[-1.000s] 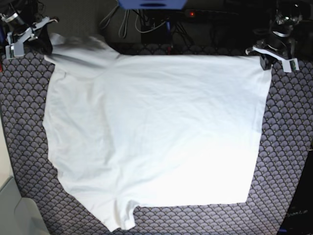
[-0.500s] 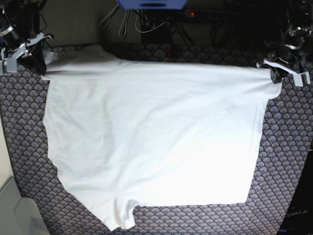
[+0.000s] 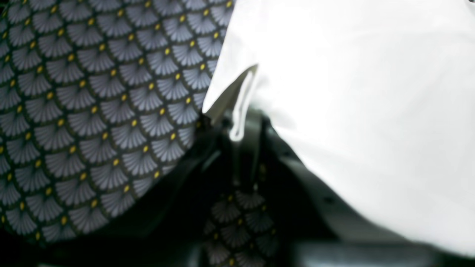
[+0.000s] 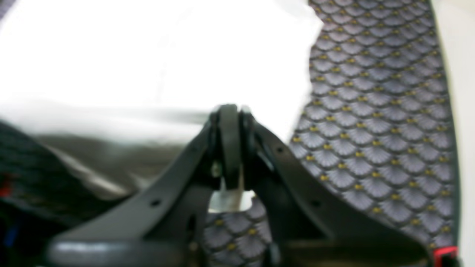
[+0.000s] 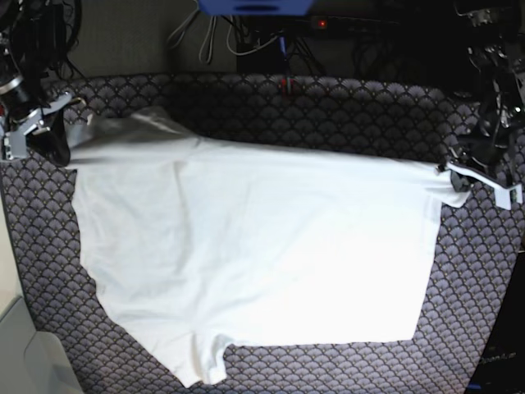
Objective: Fold the T-shirt properly
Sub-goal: 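Lift both grippers and pull the shirt's shoulder edge taut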
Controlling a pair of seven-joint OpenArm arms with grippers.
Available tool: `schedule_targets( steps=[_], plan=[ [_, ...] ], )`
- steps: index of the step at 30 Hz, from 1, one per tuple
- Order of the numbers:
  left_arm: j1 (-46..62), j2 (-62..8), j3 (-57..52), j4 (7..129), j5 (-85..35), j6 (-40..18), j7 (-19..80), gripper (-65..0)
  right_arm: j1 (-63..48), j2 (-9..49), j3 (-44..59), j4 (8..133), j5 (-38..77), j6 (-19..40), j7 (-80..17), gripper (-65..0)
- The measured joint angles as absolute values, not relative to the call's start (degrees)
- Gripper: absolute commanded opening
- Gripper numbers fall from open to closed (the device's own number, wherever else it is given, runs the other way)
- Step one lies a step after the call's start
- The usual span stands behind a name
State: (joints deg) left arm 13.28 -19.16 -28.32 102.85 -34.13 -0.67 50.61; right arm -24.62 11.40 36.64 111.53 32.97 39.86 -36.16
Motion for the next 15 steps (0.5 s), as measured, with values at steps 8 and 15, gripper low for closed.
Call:
schedule_targets(
  steps=[8, 15],
  plan=[
    [11.6, -19.2, -28.3, 102.4, -32.3, -0.9, 51.5, -64.6, -15.6, 7.5, 31.7, 109.6, 16.3, 40.0, -36.1, -65.0],
    [8.7, -18.9, -22.4, 96.7, -20.5, -1.0, 51.0, -64.6, -10.1, 7.4, 30.6, 103.6, 10.0, 40.2, -35.8, -65.0]
  ],
)
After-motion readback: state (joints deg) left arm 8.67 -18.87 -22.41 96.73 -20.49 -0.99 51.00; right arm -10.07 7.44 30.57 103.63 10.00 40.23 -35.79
